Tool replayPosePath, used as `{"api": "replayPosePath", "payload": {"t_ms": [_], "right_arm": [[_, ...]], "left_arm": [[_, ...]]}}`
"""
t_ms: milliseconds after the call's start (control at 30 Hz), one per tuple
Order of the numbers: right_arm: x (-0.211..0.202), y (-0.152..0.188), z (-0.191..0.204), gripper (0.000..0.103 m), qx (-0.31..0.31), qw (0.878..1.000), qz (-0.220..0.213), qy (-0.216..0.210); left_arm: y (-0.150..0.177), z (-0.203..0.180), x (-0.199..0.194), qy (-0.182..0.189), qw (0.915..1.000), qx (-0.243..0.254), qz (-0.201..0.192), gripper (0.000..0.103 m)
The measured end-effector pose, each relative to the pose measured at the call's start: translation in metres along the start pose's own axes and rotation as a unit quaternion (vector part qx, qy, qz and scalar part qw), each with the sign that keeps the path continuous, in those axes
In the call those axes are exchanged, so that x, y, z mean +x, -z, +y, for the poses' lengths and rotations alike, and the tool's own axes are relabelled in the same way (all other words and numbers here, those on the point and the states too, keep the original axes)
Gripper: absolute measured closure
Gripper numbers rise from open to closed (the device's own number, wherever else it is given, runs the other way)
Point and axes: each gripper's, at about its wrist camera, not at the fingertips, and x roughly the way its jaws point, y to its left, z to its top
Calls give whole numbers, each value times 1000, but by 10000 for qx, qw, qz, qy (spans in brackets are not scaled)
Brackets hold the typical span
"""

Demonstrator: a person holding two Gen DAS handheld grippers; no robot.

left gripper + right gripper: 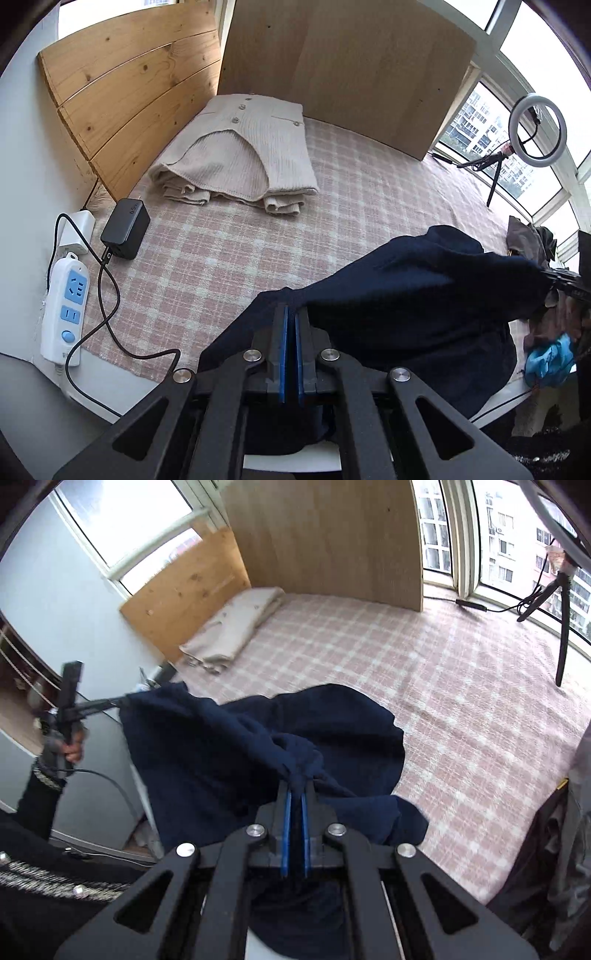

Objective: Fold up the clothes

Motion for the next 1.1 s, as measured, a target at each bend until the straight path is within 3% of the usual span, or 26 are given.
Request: {"api": "replayPosePath", "payload": {"t_ms": [133,167,233,300,467,600,633,733,767,800,933,1033,1100], "right_arm": [[-26,2,1,98,50,9995,-226,-222],[-15,-1,-11,97,143,9998,-128,97],[21,-10,-42,77,383,9940,177,1004],[53,-15,-72,77,617,9816,470,1743],[70,-2,-74,73,172,9906,697,1163],[90,-6,-71,52,-155,9876,1031,1174],[95,-7,-70,51,-229,9864,1117,1182],[110,-9,-69,52,-449,9821,1375,1205],[116,-10,-68,59,-522,9804,1461,1212],[121,-11,-68,94,-595,9786,1547,1220],[103,-1,-60,95,-944,9778,1525,1082],[74,4,-67,95,-732,9832,1273,1087],[59,5,-73,95,-579,9856,1130,1118]], "left_arm": [[-1,-11,6,99,9999,87,61,100],[-2,-14,14,22,9999,138,94,100],[-6,-19,32,-91,9995,219,195,100],[-8,-19,51,-156,9990,213,348,100],[-5,-22,67,-170,9983,188,519,100],[-3,-22,67,-174,9983,113,545,100],[-3,-22,67,-190,9983,102,547,100],[-4,-23,68,-222,9981,89,561,100],[-4,-24,69,-231,9981,94,567,100],[-4,-25,69,-238,9980,109,573,100],[-1,-27,66,-154,9981,241,553,99],[1,-25,62,-196,9975,415,536,92],[1,-20,61,-180,9973,449,549,80]]}}
